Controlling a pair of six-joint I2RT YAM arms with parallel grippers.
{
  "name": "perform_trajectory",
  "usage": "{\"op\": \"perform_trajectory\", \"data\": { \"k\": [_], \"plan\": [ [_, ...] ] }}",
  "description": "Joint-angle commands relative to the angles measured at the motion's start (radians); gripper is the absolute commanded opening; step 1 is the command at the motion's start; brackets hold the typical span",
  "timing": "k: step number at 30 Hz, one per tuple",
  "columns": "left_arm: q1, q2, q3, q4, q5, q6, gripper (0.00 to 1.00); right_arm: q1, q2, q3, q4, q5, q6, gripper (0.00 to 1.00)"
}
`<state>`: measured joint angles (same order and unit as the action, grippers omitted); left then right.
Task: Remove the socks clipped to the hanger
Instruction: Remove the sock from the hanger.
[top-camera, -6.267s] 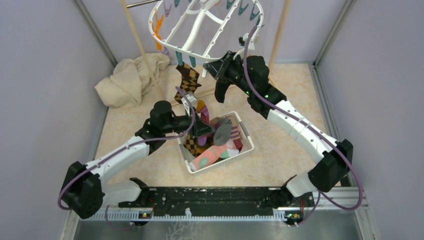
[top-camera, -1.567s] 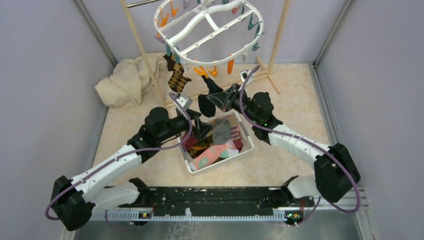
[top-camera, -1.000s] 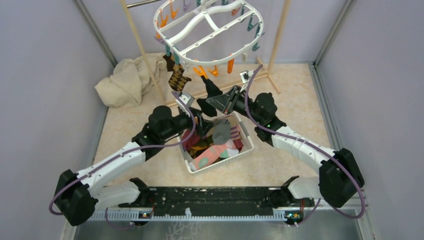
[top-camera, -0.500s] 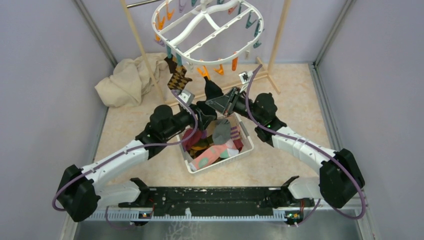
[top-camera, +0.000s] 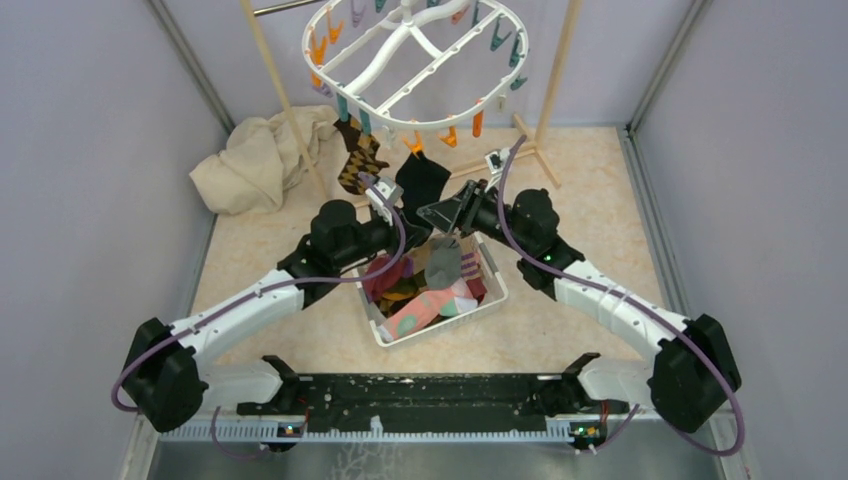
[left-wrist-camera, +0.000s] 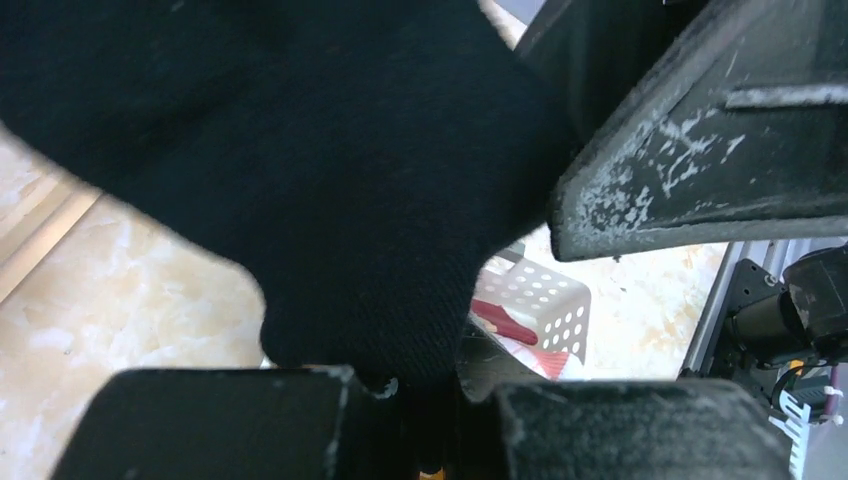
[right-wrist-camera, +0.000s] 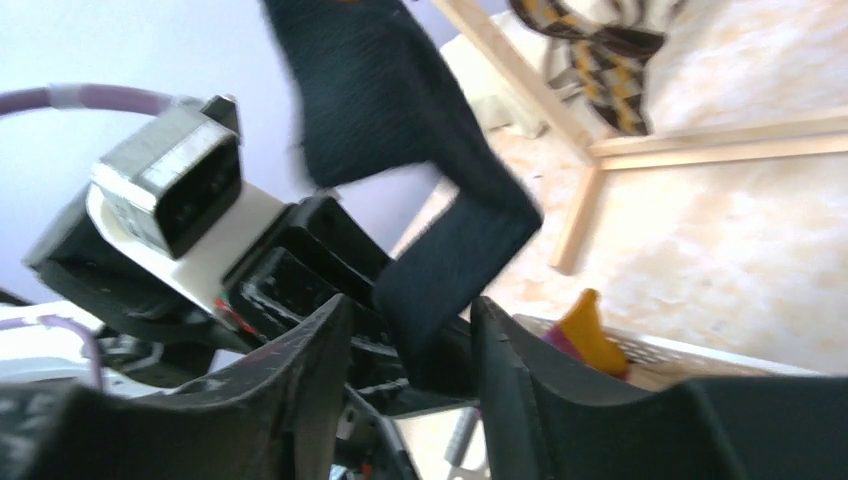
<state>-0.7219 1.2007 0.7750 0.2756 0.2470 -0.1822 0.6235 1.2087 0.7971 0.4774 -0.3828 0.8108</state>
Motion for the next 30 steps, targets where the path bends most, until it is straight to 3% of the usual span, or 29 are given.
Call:
{"op": "perform_trajectory", "data": {
  "k": [1,6,11,18,30],
  "plan": [
    [-0.001,-0.001,0.076,-0.069,-0.01,0.006,0.11,-0.007,-0.113,0.041,-0.202,0.142,-0.157,0.52],
    [-0.015,0.044,0.14,-0.138,-0.074,0.014,0.11,-0.008,-0.214,0.08,-0.42,0.328,-0.299,0.57],
    [-0.051,0.111,0.21,-0.199,-0.142,0.036,0.11,-0.003,-0.294,0.109,-0.476,0.371,-0.395,0.56],
    [-0.079,0.148,0.251,-0.241,-0.186,0.048,0.12,0.016,-0.364,0.106,-0.298,0.305,-0.494,0.5],
    [-0.17,0.172,0.274,-0.252,-0.352,0.104,0.12,0.022,-0.136,0.246,-0.118,0.334,-0.633,0.52]
  ]
}}
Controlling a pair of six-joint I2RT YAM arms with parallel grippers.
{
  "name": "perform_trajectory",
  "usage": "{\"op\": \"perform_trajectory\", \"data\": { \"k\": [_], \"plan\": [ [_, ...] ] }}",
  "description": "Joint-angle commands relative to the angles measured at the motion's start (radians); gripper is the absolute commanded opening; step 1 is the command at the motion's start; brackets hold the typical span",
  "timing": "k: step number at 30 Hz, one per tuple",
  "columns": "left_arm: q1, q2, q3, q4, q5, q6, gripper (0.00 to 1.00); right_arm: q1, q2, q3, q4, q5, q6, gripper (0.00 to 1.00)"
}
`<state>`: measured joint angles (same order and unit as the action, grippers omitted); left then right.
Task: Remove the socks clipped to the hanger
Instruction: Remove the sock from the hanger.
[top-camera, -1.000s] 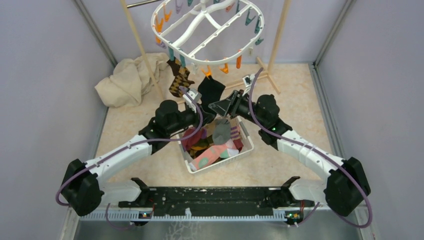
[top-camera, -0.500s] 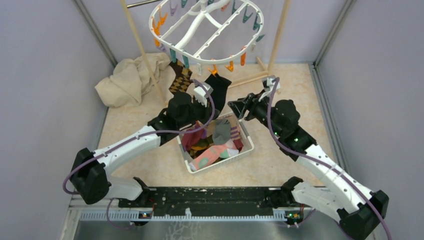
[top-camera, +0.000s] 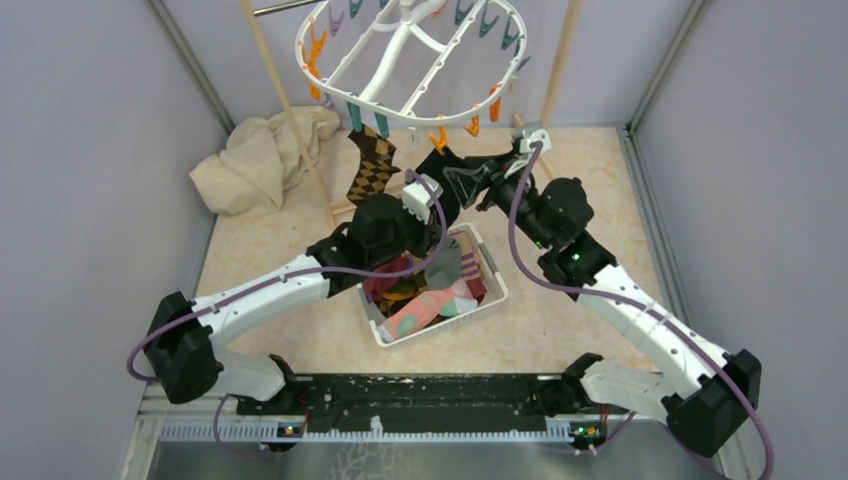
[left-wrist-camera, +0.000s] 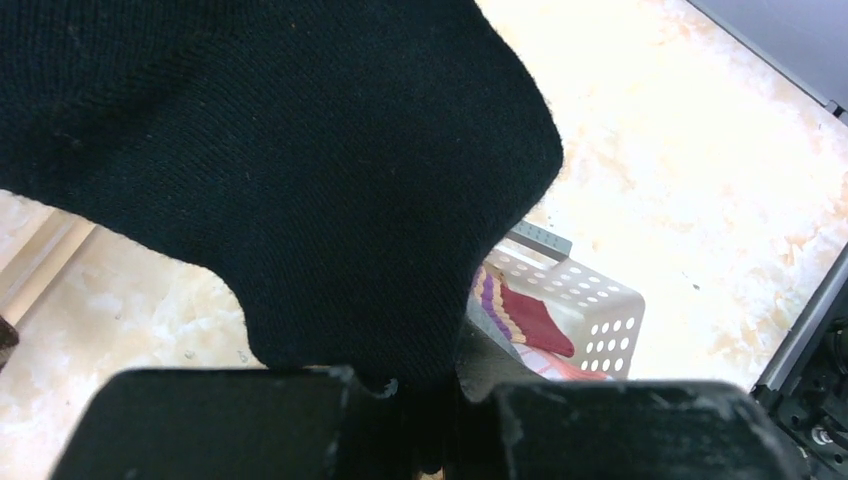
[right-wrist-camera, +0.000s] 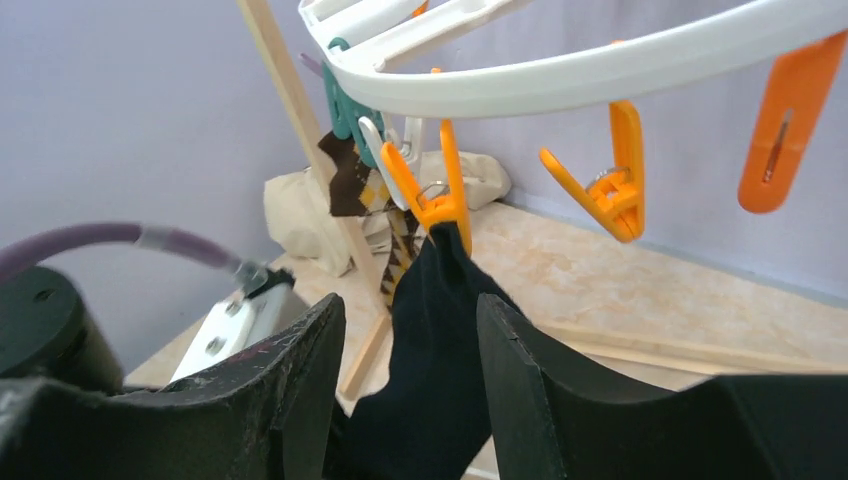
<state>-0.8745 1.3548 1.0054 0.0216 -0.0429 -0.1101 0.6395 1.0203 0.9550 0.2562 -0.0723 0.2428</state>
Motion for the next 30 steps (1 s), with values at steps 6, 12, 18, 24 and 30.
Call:
{"op": "perform_trajectory", "data": {
  "k": [6,12,18,24,30],
  "plan": [
    [-0.02,0.018,0.06,-0.001,-0.062,0.045,0.12,0.007,0.144,0.149,0.118,0.022,-0.1,0.56],
    [-0.02,0.016,0.064,-0.006,-0.055,0.049,0.13,0.008,0.203,0.19,0.132,0.033,-0.113,0.57],
    [-0.02,0.011,0.065,-0.011,-0.054,0.051,0.13,0.008,0.231,0.239,0.114,0.069,-0.123,0.58],
    [-0.02,0.01,0.066,-0.015,-0.052,0.052,0.13,0.008,0.25,0.276,0.096,0.109,-0.136,0.59],
    [-0.02,0.001,0.064,-0.017,-0.046,0.051,0.13,0.007,0.283,0.308,0.08,0.099,-0.142,0.58]
  ]
}}
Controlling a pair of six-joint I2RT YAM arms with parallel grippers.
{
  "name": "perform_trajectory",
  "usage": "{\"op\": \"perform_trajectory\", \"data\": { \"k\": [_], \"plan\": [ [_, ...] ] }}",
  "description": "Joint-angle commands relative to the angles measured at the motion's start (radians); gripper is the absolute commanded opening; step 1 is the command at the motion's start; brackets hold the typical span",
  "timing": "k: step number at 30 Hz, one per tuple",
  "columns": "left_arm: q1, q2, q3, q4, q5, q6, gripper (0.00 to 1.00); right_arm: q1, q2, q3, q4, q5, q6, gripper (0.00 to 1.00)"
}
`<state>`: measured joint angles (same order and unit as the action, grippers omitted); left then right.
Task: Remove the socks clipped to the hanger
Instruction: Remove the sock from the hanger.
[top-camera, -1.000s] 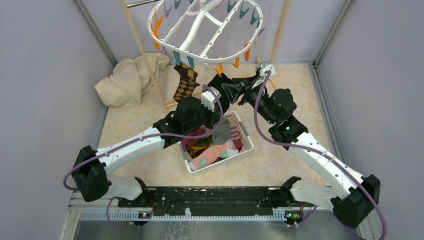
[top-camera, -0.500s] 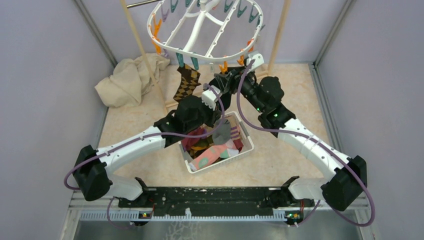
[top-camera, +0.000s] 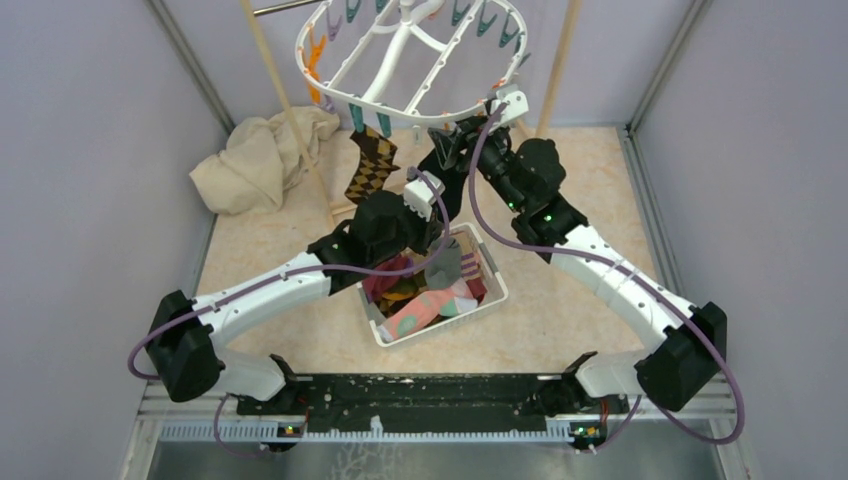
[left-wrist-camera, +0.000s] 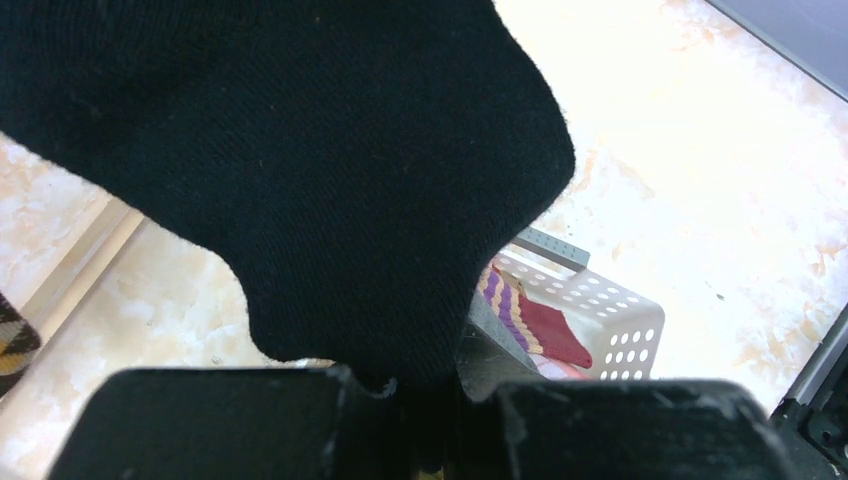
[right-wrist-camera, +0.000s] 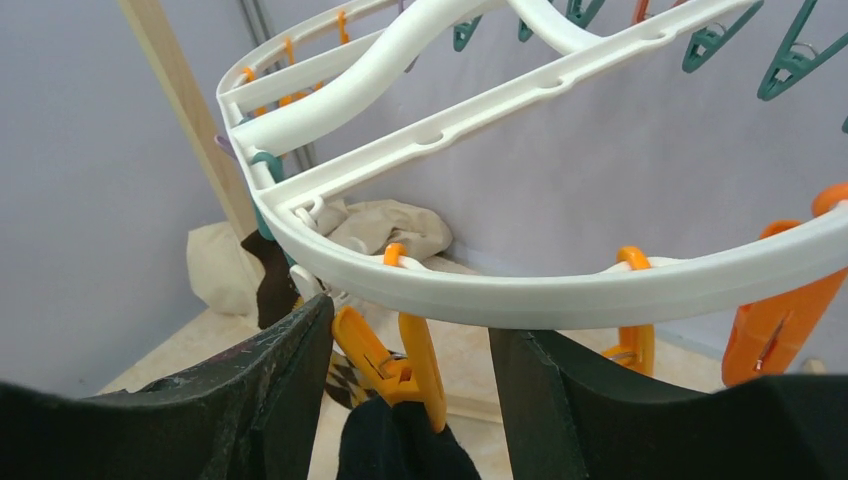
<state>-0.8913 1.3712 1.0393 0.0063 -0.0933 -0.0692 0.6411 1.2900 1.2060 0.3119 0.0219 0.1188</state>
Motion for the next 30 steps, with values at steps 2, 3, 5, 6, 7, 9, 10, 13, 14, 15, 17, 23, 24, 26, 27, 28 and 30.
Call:
{"op": "perform_trajectory", "data": {
  "k": [2,3,5,6,7,9,10,13,14,15,17,23,24,26,27,28,30],
  "plan": [
    [-0.003,-0.018,0.028,-0.002,0.005,0.008,0.13,0.006,0.015,0.055,0.032,0.001,-0.015,0.58],
    [-0.003,-0.019,0.028,-0.002,0.007,0.007,0.13,0.006,0.015,0.054,0.034,-0.003,-0.012,0.58],
    [-0.003,-0.02,0.03,-0.002,0.009,0.008,0.13,0.006,0.014,0.05,0.039,-0.007,-0.011,0.59],
    [-0.004,-0.02,0.031,-0.003,0.01,0.008,0.13,0.005,0.015,0.049,0.041,-0.007,-0.01,0.6],
    [-0.005,-0.021,0.031,-0.002,0.01,0.008,0.13,0.006,0.016,0.05,0.041,-0.007,-0.01,0.6],
    [-0.006,-0.02,0.033,-0.002,0.012,0.006,0.13,0.005,0.019,0.052,0.04,-0.005,-0.01,0.6],
    [-0.006,-0.02,0.033,-0.002,0.011,0.006,0.13,0.006,0.02,0.053,0.041,-0.005,-0.01,0.59],
    [-0.008,-0.019,0.034,-0.002,0.011,0.005,0.13,0.006,0.019,0.056,0.039,-0.009,-0.01,0.59],
    [-0.008,-0.018,0.034,-0.002,0.012,0.004,0.13,0.006,0.019,0.055,0.039,-0.01,-0.01,0.59],
    [-0.009,-0.017,0.034,-0.002,0.011,0.004,0.13,0.006,0.017,0.053,0.039,-0.014,-0.01,0.6],
    [-0.009,-0.016,0.036,-0.002,0.01,0.005,0.13,0.006,0.009,0.047,0.039,-0.017,-0.011,0.62],
    [-0.01,-0.015,0.036,-0.002,0.012,0.003,0.13,0.006,-0.002,0.032,0.04,-0.017,-0.011,0.64],
    [-0.011,-0.017,0.037,-0.002,0.013,0.004,0.13,0.007,0.001,0.034,0.038,-0.017,-0.012,0.64],
    [-0.011,-0.016,0.037,-0.002,0.013,0.003,0.13,0.007,0.007,0.039,0.033,-0.017,-0.017,0.64],
    [-0.012,-0.015,0.039,-0.002,0.013,0.003,0.13,0.008,0.009,0.04,0.034,-0.017,-0.019,0.64],
    [-0.012,-0.016,0.038,-0.002,0.013,0.003,0.13,0.01,0.011,0.043,0.033,-0.017,-0.02,0.64],
    [-0.012,-0.016,0.039,-0.002,0.014,0.004,0.13,0.011,0.015,0.048,0.033,-0.015,-0.022,0.63]
  ]
}}
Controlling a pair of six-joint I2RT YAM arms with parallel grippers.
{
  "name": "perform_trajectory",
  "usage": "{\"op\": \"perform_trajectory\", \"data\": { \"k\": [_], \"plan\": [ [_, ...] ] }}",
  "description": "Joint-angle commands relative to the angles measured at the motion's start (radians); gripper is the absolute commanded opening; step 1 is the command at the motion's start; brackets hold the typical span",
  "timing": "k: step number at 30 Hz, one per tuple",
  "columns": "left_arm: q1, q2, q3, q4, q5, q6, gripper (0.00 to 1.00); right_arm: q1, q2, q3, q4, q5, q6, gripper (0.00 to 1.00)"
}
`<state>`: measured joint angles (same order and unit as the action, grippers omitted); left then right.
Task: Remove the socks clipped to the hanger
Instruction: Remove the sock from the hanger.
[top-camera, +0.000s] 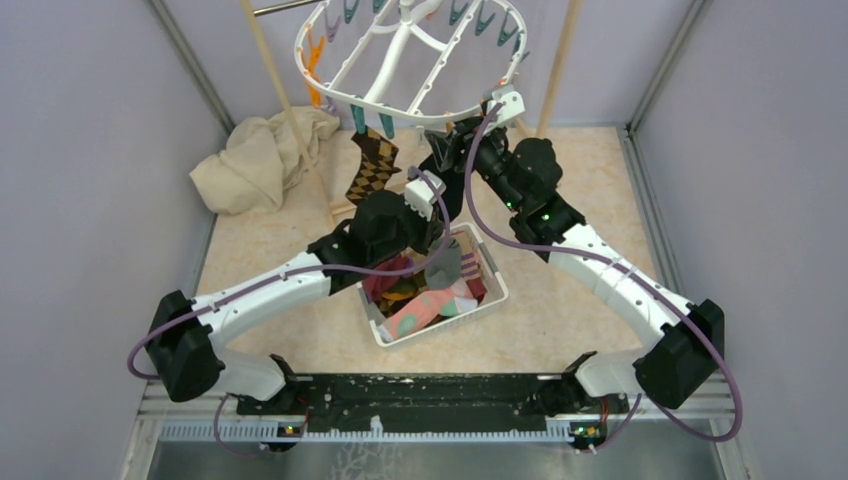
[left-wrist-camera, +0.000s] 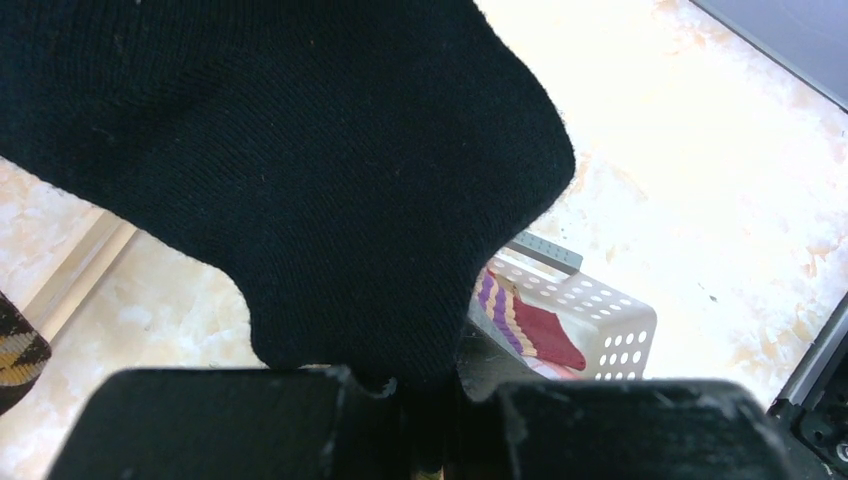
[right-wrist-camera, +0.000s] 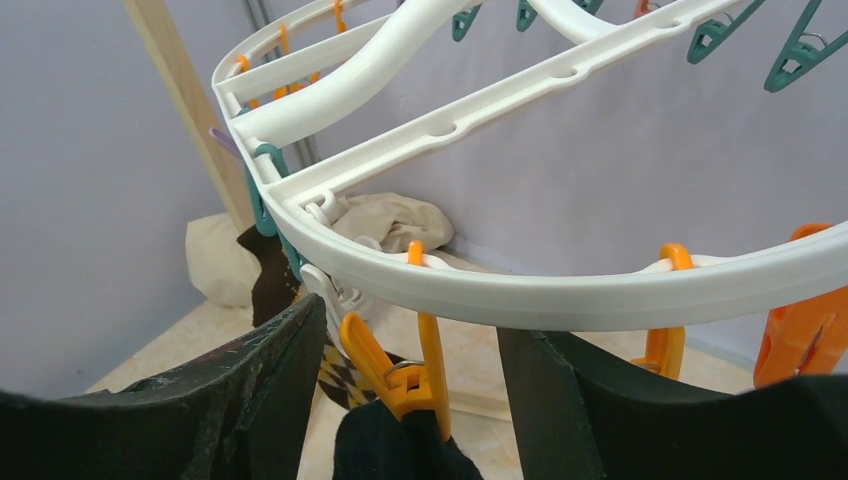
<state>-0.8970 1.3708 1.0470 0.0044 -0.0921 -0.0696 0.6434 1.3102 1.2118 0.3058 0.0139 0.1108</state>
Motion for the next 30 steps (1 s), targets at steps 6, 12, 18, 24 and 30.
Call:
{"op": "perform_trajectory", "data": {
  "k": [6,12,18,24,30],
  "plan": [
    [-0.008,-0.013,0.031,0.0,0.013,0.006,0.13,0.008,0.009,0.059,0.046,-0.009,-0.016,0.55],
    [-0.008,-0.014,0.037,0.0,0.015,0.006,0.13,0.008,0.025,0.075,0.05,-0.009,-0.014,0.38],
    [-0.009,-0.02,0.031,0.0,0.014,0.006,0.13,0.009,0.027,0.077,0.061,-0.033,-0.003,0.27],
    [-0.011,-0.032,0.012,0.0,0.013,-0.001,0.13,0.009,0.025,0.082,0.065,-0.04,0.008,0.17],
    [-0.011,-0.055,0.001,-0.053,-0.026,0.007,0.13,0.001,0.025,0.085,0.064,-0.04,0.029,0.02]
  ]
}}
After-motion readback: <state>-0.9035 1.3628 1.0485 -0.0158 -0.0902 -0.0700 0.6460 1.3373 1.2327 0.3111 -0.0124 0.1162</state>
